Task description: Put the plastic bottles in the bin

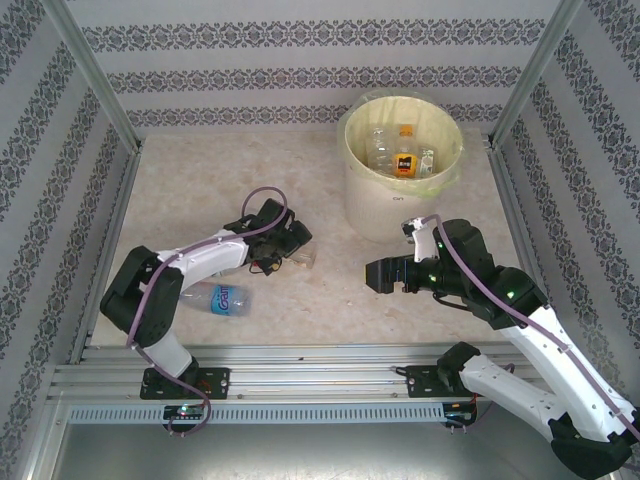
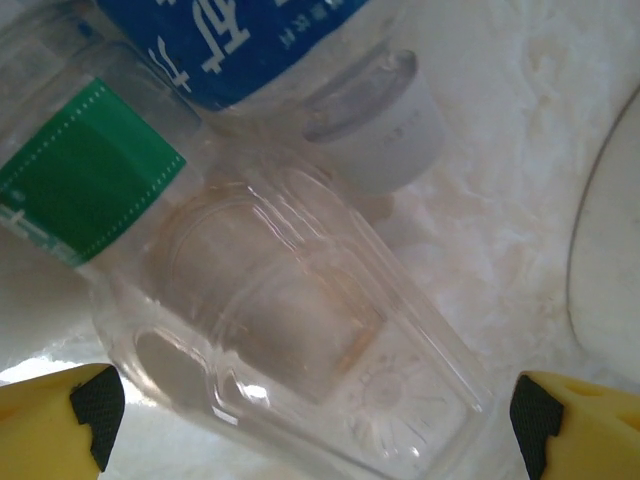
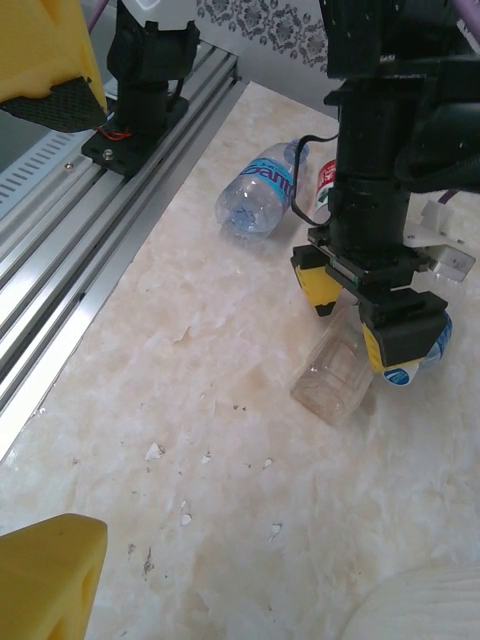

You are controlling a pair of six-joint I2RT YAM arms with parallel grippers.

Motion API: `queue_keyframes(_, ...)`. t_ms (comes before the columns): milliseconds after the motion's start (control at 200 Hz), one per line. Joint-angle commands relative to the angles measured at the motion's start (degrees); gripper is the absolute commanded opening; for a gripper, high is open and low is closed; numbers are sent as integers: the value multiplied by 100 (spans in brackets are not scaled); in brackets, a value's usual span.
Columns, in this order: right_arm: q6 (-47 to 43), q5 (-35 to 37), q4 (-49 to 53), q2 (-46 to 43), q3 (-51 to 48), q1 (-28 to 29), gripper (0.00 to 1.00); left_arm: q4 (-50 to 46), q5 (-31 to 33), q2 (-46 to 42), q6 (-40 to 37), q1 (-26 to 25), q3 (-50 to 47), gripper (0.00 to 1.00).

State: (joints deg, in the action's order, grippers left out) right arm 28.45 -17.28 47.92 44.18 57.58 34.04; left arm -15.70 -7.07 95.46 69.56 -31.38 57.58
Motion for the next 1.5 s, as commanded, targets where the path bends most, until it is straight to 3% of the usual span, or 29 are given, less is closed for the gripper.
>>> queue_keyframes(0, 47, 142, -13, -43, -65, 85, 98, 387, -71, 269, 137, 112, 143, 100)
queue_keyframes(245, 39, 194, 11, -5, -140, 87, 98, 446, -1, 498, 0, 198, 52, 99)
queue_keyframes(500, 108, 173, -153, 81, -289, 156, 98, 648, -164, 269, -384, 351, -248, 77)
queue_keyframes(829, 638, -543, -1117, 327, -976, 327, 94, 1187, -808, -1011, -1216, 351, -944, 56)
queue_keyframes(1154, 1585, -654, -2561, 755, -1589, 527, 92, 1642, -887, -2668, -839, 70, -1830, 55)
queue_keyframes(1314, 1810, -512, -3117, 1248, -1546, 744, 92, 2003, -831, -3019, -302, -246, -2111, 55)
queue_keyframes(1494, 1846, -418, -3540, 1805, -1382, 932, 87, 1703, -763, -3170, -67, -615, -1997, 56)
